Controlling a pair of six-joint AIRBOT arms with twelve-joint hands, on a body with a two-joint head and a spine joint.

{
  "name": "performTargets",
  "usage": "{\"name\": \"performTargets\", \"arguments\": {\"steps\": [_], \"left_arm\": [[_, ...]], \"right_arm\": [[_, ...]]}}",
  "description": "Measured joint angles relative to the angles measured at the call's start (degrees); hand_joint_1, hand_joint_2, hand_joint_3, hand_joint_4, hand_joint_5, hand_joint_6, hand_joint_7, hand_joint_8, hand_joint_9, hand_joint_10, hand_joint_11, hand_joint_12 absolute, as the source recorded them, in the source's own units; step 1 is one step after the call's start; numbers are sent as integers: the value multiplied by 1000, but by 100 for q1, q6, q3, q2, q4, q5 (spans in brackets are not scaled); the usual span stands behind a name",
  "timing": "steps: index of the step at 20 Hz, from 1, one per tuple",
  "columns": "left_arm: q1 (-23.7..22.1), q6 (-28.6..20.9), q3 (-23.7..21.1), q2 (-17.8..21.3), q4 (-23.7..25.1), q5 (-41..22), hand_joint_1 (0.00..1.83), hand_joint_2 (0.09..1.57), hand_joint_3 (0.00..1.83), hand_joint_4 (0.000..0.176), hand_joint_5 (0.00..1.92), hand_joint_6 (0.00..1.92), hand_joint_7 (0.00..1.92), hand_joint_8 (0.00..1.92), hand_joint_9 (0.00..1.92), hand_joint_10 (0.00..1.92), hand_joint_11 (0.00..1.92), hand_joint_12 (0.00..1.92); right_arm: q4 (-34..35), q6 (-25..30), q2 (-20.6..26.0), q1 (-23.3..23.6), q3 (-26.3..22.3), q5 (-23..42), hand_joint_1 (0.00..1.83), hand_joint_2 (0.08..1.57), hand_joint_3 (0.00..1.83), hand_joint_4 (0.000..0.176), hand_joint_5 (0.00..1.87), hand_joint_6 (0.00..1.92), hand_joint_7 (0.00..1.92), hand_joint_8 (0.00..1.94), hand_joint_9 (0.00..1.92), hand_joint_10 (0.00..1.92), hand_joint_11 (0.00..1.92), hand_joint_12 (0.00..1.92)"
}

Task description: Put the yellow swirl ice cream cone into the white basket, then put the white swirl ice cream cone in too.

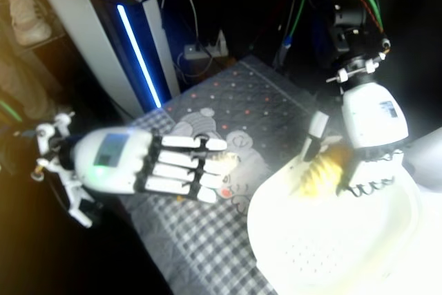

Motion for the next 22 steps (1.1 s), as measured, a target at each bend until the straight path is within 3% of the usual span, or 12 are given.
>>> {"name": "performTargets", "arguments": {"steps": [1, 3, 4, 6, 7, 8, 12, 14, 16, 18, 20, 22], "left_arm": [[0, 2, -96, 74, 63, -70, 767, 916, 0, 98, 535, 0, 660, 17, 537, 649, 391, 1347], [0, 4, -348, 258, 155, -192, 757, 902, 0, 135, 405, 2, 494, 0, 467, 205, 188, 933], [0, 2, -616, 428, 251, -348, 735, 908, 0, 140, 369, 4, 425, 0, 446, 65, 173, 784], [17, 2, -1193, 811, 365, -741, 708, 922, 0, 121, 346, 1, 344, 0, 366, 2, 124, 737], [153, -2, -1716, 1213, 387, -1298, 714, 926, 0, 127, 339, 4, 307, 6, 347, 5, 24, 933], [254, -22, -1928, 1399, 391, -1515, 699, 930, 1, 146, 317, 2, 285, 2, 317, 3, 4, 908], [1008, -87, -3053, 2479, 446, -2522, 697, 909, 1, 128, 275, 0, 224, 0, 232, 0, 0, 894], [1294, -116, -3482, 2789, 531, -3027, 700, 908, 0, 141, 273, 3, 222, 5, 237, 8, 0, 866], [1541, -201, -3755, 2935, 610, -3453, 789, 886, 0, 131, 301, 6, 252, 7, 246, 6, 0, 818], [1751, -527, -3873, 2988, 835, -3722, 770, 884, 0, 101, 316, 5, 249, 2, 231, 0, 0, 794], [1915, -693, -3965, 3049, 903, -3930, 753, 875, 0, 95, 329, 6, 237, 5, 205, 3, 0, 711], [2033, -713, -4041, 3095, 855, -4181, 813, 877, 0, 111, 351, 7, 252, 5, 202, 3, 0, 656]], "right_arm": [[-28, 96, -7, 13, 7, 87, 675, 952, 0, 87, 145, 8, 111, 1, 111, 0, 66, 224], [-52, 184, -9, 24, 20, 234, 680, 949, 0, 83, 149, 7, 113, 5, 92, 0, 26, 206], [-52, 225, -13, 28, 31, 297, 642, 949, 0, 100, 133, 1, 112, 4, 96, 2, 29, 208], [-20, 245, -44, 28, 44, 306, 614, 919, 0, 136, 160, 2, 153, 4, 186, 13, 150, 274], [-28, 256, -74, 28, 44, 306, 582, 899, 0, 122, 214, 5, 212, 6, 251, 13, 213, 301], [-28, 256, -92, 28, 44, 313, 563, 907, 3, 109, 236, 9, 245, 13, 290, 21, 261, 323], [-24, 267, -227, 46, 140, 238, 791, 941, 0, 89, 317, 1, 381, 0, 408, 0, 16, 998], [-15, 275, -358, 52, 229, 42, 808, 913, 0, 118, 312, 1, 364, 4, 406, 1, 0, 1136], [-57, 326, -437, 52, 302, -210, 799, 908, 0, 129, 288, 0, 350, 0, 422, 5, 0, 1255], [-90, 378, -468, 52, 407, -374, 832, 901, 0, 107, 281, 1, 343, 0, 414, 1, 23, 1185], [-103, 549, -518, 52, 562, -507, 845, 885, 0, 87, 308, 0, 355, 0, 406, 2, 107, 980], [-192, 1064, -699, 55, 837, -643, 818, 886, 0, 89, 324, 0, 357, 0, 411, 3, 193, 805]]}}
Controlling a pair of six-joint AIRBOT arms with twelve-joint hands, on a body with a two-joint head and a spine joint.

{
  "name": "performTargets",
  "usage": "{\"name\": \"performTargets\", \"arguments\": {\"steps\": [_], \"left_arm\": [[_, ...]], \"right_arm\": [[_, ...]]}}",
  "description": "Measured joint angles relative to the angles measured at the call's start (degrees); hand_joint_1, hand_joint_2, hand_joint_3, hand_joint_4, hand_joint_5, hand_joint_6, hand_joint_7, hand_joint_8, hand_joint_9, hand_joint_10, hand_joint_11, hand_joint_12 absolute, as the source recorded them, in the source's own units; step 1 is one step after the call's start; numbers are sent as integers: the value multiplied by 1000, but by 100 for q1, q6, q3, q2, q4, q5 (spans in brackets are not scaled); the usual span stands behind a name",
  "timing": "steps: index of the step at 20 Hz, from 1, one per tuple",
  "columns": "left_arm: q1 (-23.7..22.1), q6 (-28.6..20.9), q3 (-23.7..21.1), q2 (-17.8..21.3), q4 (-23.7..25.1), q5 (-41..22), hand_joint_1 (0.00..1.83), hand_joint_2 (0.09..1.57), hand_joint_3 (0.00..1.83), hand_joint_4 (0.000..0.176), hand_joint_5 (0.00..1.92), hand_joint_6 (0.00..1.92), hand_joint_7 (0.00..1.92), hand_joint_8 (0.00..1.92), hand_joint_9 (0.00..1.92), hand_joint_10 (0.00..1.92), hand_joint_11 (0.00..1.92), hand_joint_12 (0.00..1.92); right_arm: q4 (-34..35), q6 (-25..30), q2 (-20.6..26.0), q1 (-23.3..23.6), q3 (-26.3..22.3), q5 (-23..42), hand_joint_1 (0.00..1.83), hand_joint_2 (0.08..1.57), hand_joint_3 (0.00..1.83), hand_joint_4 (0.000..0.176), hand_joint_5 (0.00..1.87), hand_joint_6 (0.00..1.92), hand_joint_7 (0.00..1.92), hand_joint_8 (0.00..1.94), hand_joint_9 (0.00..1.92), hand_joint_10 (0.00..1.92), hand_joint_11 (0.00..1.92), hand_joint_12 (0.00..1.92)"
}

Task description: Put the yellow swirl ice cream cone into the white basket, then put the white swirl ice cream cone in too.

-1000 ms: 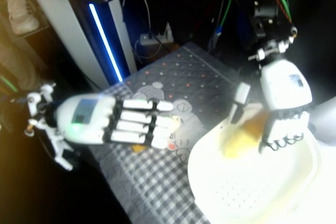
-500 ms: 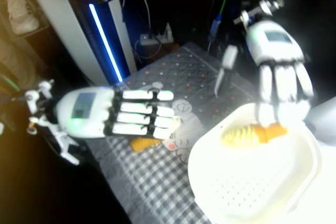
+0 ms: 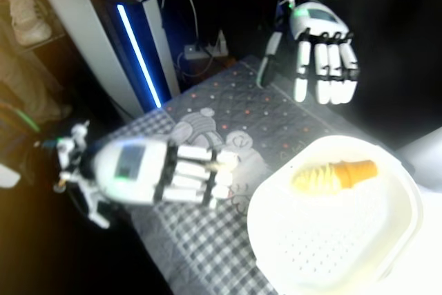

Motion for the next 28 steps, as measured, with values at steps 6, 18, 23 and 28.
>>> {"name": "performTargets", "arguments": {"steps": [6, 18, 23, 28], "left_arm": [[111, -81, -15, 4, -173, -177, 822, 880, 0, 106, 360, 0, 295, 3, 236, 4, 0, 695], [385, -243, -94, 195, -466, -476, 719, 907, 4, 48, 382, 3, 332, 5, 279, 4, 0, 808], [426, -291, -94, 195, -472, -505, 754, 904, 0, 32, 399, 3, 338, 2, 277, 5, 0, 706], [426, -295, -94, 195, -450, -509, 778, 900, 0, 37, 412, 2, 344, 3, 281, 9, 0, 730]], "right_arm": [[-254, 752, -361, 9, 448, -190, 846, 890, 0, 70, 317, 1, 335, 0, 378, 2, 183, 697], [-1040, 765, -859, 785, 599, -872, 1165, 933, 1, 0, 999, 30, 806, 945, 750, 1371, 673, 1696], [-964, 800, -817, 785, 540, -876, 1301, 1031, 0, 0, 1278, 241, 1150, 988, 1002, 1481, 805, 1822], [-1176, 798, -520, 780, 348, -715, 1267, 1066, 2, 0, 1146, 520, 1054, 1196, 997, 1545, 832, 1833]]}}
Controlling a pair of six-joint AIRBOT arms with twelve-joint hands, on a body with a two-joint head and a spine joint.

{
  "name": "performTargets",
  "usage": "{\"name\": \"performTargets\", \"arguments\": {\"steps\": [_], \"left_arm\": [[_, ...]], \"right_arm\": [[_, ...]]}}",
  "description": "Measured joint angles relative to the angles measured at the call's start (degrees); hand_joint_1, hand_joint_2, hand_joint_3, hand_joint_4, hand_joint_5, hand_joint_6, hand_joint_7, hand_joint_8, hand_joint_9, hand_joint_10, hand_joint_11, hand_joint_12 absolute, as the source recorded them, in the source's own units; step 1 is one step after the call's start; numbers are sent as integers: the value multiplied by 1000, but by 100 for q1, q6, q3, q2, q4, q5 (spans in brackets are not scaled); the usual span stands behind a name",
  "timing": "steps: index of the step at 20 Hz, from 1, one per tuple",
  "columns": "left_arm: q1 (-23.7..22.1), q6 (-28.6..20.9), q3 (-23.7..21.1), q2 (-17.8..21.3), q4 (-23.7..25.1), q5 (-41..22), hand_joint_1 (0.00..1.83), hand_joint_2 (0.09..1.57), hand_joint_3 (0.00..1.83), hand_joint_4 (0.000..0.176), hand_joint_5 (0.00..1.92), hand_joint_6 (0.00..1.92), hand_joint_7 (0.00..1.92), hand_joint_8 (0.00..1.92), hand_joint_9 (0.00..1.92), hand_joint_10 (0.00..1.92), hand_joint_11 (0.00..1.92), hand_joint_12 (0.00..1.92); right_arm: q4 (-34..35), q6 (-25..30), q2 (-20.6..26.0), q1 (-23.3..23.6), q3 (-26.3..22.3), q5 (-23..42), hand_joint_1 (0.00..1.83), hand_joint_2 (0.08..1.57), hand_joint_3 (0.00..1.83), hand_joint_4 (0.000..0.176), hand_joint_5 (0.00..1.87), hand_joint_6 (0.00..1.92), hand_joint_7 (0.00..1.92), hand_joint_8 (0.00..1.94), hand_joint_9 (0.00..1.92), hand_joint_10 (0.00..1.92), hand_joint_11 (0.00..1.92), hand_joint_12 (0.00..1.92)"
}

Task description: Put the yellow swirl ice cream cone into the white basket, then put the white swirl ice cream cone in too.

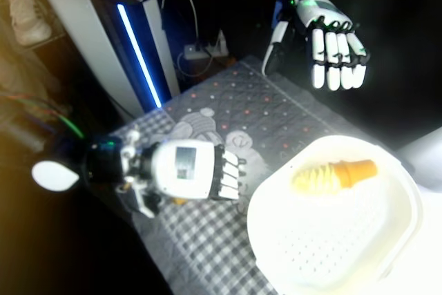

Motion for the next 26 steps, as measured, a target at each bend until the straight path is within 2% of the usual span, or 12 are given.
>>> {"name": "performTargets", "arguments": {"steps": [2, 4, 9, 12, 15, 17, 18, 20, 21, 22, 23, 26], "left_arm": [[0, 2, 4, -20, -44, -9, 787, 899, 0, 51, 416, 1, 342, 1, 287, 3, 0, 728], [0, 0, 24, -66, -13, 9, 806, 900, 0, 48, 425, 2, 342, 1, 291, 3, 0, 744], [68, -2, 35, -66, -92, -66, 813, 899, 1, 52, 427, 1, 331, 0, 288, 1, 0, 771], [72, -4, 31, -63, -133, -111, 817, 899, 0, 13, 457, 3, 393, 8, 338, 12, 0, 813], [74, -79, 46, -129, -146, -162, 907, 920, 0, 0, 552, 7, 575, 16, 527, 35, 17, 1100], [70, -131, 109, -234, -68, -129, 919, 920, 0, 0, 562, 6, 578, 12, 520, 26, 3, 1084], [57, -151, 160, -275, -17, -96, 921, 913, 0, 0, 575, 8, 582, 10, 520, 24, 0, 1118], [31, -232, 184, -278, 7, -37, 884, 915, 0, 0, 601, 9, 590, 9, 536, 24, 0, 1157], [15, -245, 184, -278, 28, -52, 907, 908, 0, 0, 613, 9, 590, 6, 530, 19, 0, 1130], [11, -249, 186, -278, 44, -39, 943, 899, 0, 0, 626, 10, 593, 6, 533, 18, 0, 1073], [13, -258, 190, -278, 46, -33, 931, 903, 0, 0, 627, 5, 606, 7, 547, 19, 0, 699], [22, -299, 208, -278, 52, -61, 984, 888, 0, 0, 648, 6, 616, 6, 552, 14, 0, 974]], "right_arm": [[177, 66, 120, -2, 17, 186, 1280, 1075, 0, 0, 1097, 595, 1073, 1121, 973, 1435, 622, 1705], [341, 376, 188, 0, 111, 603, 1218, 1044, 0, 0, 1165, 614, 1113, 1220, 1121, 1567, 1043, 1810], [57, 518, 138, 1097, 448, 920, 1297, 1023, 0, 0, 1160, 518, 1267, 699, 1213, 903, 1036, 1311], [310, 59, -363, 1917, 1064, 673, 1287, 1009, 1, 0, 1101, 742, 1448, 202, 1351, 579, 1110, 1180], [79, -68, -1467, 2293, 2109, -490, 1405, 1015, 0, 0, 1019, 885, 1405, 27, 1247, 752, 1200, 771], [-358, -55, -1958, 2291, 2535, -1222, 1310, 1008, 2, 0, 1080, 816, 1493, 23, 1376, 452, 1261, 791], [-498, -50, -2153, 2286, 2662, -1532, 1385, 1021, 0, 0, 1053, 767, 1437, 4, 1196, 874, 1062, 923], [-745, -31, -2433, 2286, 2927, -1910, 1289, 988, 2, 0, 1222, 515, 1490, 94, 1246, 831, 1008, 1272], [-826, -28, -2468, 2288, 3008, -2004, 1275, 1017, 4, 0, 1212, 451, 1270, 598, 1066, 951, 731, 1528], [-850, -31, -2450, 2288, 3029, -2074, 1048, 981, 0, 0, 864, 125, 955, 252, 853, 545, 531, 1273], [-807, 50, -2404, 2288, 3047, -2116, 644, 862, 0, 163, 199, 5, 246, 12, 351, 350, 188, 1453], [-640, 520, -2205, 2288, 3056, -1797, 528, 818, 0, 175, 7, 0, 9, 0, 39, 42, 7, 869]]}}
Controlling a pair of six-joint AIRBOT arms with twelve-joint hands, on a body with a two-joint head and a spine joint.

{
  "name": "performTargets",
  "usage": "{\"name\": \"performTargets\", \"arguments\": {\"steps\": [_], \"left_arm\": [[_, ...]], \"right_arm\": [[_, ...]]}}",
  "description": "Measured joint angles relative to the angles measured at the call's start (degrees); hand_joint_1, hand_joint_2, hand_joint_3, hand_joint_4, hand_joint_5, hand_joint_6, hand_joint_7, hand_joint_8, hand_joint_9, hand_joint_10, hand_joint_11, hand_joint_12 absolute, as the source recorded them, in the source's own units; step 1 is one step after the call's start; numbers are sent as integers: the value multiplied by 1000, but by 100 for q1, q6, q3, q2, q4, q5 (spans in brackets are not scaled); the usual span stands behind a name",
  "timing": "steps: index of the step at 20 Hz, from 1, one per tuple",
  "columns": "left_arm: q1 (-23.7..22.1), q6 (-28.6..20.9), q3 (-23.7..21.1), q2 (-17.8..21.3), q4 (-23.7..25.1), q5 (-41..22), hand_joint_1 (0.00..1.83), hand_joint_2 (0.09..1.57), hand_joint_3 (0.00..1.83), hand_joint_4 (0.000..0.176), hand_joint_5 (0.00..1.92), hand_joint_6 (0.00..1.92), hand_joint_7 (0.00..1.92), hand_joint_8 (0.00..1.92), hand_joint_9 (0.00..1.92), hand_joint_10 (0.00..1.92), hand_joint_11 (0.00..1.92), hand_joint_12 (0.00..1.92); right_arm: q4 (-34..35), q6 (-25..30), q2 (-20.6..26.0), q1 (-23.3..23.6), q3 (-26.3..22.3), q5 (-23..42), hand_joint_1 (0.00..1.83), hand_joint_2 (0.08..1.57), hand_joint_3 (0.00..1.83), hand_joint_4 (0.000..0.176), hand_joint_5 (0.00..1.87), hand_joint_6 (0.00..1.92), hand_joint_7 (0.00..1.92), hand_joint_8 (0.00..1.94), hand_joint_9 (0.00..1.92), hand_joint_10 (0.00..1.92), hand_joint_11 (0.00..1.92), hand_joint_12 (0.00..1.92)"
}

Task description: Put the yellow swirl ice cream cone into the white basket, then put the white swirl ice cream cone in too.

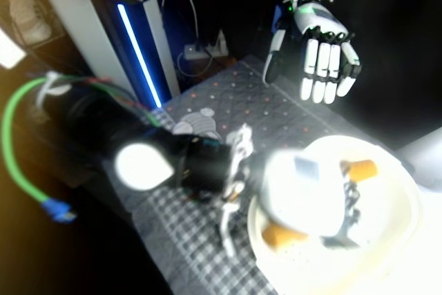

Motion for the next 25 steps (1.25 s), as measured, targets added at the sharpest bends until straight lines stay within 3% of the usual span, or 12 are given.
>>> {"name": "performTargets", "arguments": {"steps": [2, 8, 11, 13, 17, 18, 19, 20, 21, 22, 24, 25], "left_arm": [[50, -2, -28, 55, -79, -68, 950, 914, 4, 0, 589, 1, 592, 3, 491, 6, 0, 826], [660, -251, -498, 636, -378, -1283, 861, 913, 4, 0, 629, 3, 590, 1, 502, 16, 0, 1005], [1097, -621, -601, 752, -470, -2098, 947, 894, 0, 0, 548, 0, 520, 0, 461, 0, 0, 1103], [1335, -981, -601, 723, -531, -2603, 941, 912, 5, 0, 424, 0, 426, 0, 412, 1, 0, 1015], [1864, -1663, -629, 573, -649, -3399, 720, 1035, 26, 73, 12, 0, 123, 1, 176, 8, 0, 822], [1989, -1768, -643, 542, -702, -3567, 664, 1090, 31, 111, 2, 0, 43, 3, 152, 2, 0, 649], [2076, -1816, -651, 514, -774, -3709, 664, 1090, 31, 111, 2, 0, 43, 3, 152, 2, 0, 649], [2197, -1941, -671, 498, -863, -3956, 286, 1183, 15, 35, 0, 0, 1, 0, 107, 0, 0, 570], [2232, -1945, -671, 498, -855, -4026, 114, 1236, 17, 0, 21, 4, 9, 1, 106, 0, 0, 544], [2227, -2017, -671, 496, -870, -4050, 114, 1236, 17, 0, 21, 4, 9, 1, 106, 0, 0, 544], [2138, -2516, -474, 356, -881, -4170, 1, 1356, 11, 0, 228, 9, 266, 4, 290, 7, 0, 775], [2011, -2706, -374, 306, -857, -4111, 0, 1346, 3, 0, 136, 2, 232, 4, 245, 4, 0, 663]], "right_arm": [[413, 17, 605, 7, -544, 649, 574, 818, 0, 176, 0, 0, 0, 0, 0, 0, 0, 74], [1311, -597, 2439, -166, -2765, 2564, 694, 834, 3, 176, 0, 0, 0, 0, 0, 0, 0, 0], [1904, -953, 3027, -1123, -3558, 3731, 869, 849, 5, 140, 0, 0, 0, 0, 0, 0, 0, 0], [2684, -977, 3174, -2240, -3941, 4625, 716, 790, 0, 165, 27, 2, 60, 4, 0, 0, 0, 0], [4205, -1001, 3539, -3912, -4660, 6481, 750, 897, 12, 68, 187, 25, 105, 1, 4, 0, 0, 0], [4363, -1019, 3635, -4017, -4756, 6684, 616, 880, 3, 138, 122, 4, 117, 5, 9, 3, 0, 0], [4465, -1054, 3641, -4011, -4758, 6813, 616, 880, 3, 138, 122, 4, 117, 5, 9, 3, 0, 0], [4577, -1051, 3613, -3991, -4756, 6959, 522, 1006, 19, 174, 36, 11, 7, 0, 0, 0, 0, 0], [4568, -1043, 3578, -4002, -4752, 7005, 532, 1016, 7, 125, 114, 13, 19, 1, 0, 0, 0, 0], [4518, -1019, 3554, -4002, -4752, 6959, 532, 1016, 7, 125, 114, 13, 19, 1, 0, 0, 0, 0], [4188, -957, 3526, -4002, -4734, 6907, 450, 1041, 11, 40, 51, 2, 74, 15, 76, 25, 55, 25], [4048, -951, 3539, -4000, -4736, 6902, 422, 1095, 7, 59, 48, 1, 121, 9, 138, 21, 98, 59]]}}
